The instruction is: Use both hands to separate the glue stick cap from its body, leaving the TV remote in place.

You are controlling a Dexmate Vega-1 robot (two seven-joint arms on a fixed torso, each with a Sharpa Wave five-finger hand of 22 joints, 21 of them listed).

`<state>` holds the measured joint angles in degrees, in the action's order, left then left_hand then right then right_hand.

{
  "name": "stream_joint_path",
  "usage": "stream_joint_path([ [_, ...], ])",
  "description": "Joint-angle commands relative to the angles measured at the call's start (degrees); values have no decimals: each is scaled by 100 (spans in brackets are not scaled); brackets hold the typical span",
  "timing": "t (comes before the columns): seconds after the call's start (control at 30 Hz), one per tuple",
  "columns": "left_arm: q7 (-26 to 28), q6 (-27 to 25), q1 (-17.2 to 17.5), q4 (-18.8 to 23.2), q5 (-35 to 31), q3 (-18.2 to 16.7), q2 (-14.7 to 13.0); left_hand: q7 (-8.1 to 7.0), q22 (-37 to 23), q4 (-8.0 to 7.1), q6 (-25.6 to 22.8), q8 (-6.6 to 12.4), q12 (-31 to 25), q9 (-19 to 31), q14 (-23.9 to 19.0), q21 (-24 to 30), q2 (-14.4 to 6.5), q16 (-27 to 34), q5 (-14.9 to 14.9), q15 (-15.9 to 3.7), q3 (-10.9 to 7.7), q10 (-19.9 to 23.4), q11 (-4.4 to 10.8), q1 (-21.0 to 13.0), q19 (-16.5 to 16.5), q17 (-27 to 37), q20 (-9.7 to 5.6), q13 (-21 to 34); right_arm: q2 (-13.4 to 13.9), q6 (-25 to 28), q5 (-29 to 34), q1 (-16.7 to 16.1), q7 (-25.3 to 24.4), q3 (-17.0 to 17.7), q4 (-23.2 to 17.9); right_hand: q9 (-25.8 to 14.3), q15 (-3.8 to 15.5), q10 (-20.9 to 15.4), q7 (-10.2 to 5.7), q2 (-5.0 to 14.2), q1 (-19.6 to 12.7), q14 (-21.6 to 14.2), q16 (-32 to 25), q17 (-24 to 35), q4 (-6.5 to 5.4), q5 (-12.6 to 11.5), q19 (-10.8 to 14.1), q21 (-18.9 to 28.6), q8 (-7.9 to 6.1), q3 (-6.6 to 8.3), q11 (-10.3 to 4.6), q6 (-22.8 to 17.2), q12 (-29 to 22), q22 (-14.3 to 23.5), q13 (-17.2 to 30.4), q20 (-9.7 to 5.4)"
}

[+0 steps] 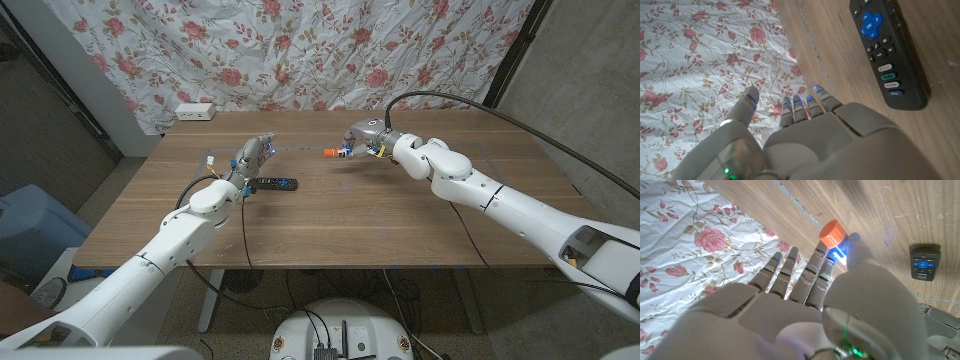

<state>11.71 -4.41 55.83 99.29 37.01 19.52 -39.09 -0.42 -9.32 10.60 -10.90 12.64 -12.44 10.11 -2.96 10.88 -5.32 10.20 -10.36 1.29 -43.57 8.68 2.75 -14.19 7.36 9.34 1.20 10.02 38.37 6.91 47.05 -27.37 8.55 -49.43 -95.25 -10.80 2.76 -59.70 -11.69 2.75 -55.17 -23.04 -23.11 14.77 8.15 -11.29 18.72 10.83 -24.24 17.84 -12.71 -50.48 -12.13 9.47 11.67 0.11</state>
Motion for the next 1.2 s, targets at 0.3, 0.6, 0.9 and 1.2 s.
stream_joint_path([
  [0.3, 78, -1236, -255, 768, 325, 6, -432, 73, -6, 82, -561, 240, -146, 72, -508, 31, 373, 60, -82, 100, -3, 835, 59, -763, 522, 22, 128, 86, 28, 246, 89, -242, -308, 184, -210, -27, 656, -95, -118, -27, 40, -88, -63, 26, 22, -20, 33, 0, -11, -47, 0, -190, 12, 6, 20, 15],
  [0.6, 137, -1602, -511, 893, 323, 132, -466, 34, -6, 81, -967, 401, -202, 74, -793, 11, 795, 68, -124, 5, 3, 1304, 183, -1304, 806, 26, 287, 106, 25, 275, 88, -307, -472, 217, -217, -28, 661, -112, -118, -35, 34, -101, -69, 24, 34, -23, 45, 1, -1, -65, -1, -204, 16, 6, 21, 14],
  [0.9, -115, -1563, -795, 751, 97, 423, -424, 65, -12, 70, -1056, 416, -179, 67, -832, -29, 1050, 40, -118, 54, 51, 1435, 198, -1580, 804, 30, 358, 103, 3, 256, 33, -425, -776, 257, -206, -28, 676, -120, -119, -42, 13, -108, -75, 24, 52, -27, 59, 3, 11, -74, -1, -207, 21, 7, 21, 11],
  [1.2, -314, -1406, -958, 569, -125, 591, -359, -105, -13, 58, -1116, 425, -119, 60, -806, -51, 1291, 23, -102, -13, 121, 1516, 470, -1860, 768, 31, 308, 101, -48, 348, 16, -461, -913, 275, -184, -28, 685, -130, -119, -45, -4, -118, -85, 29, 64, -29, 70, 5, 23, -83, -1, -208, 24, 7, 22, 4],
])
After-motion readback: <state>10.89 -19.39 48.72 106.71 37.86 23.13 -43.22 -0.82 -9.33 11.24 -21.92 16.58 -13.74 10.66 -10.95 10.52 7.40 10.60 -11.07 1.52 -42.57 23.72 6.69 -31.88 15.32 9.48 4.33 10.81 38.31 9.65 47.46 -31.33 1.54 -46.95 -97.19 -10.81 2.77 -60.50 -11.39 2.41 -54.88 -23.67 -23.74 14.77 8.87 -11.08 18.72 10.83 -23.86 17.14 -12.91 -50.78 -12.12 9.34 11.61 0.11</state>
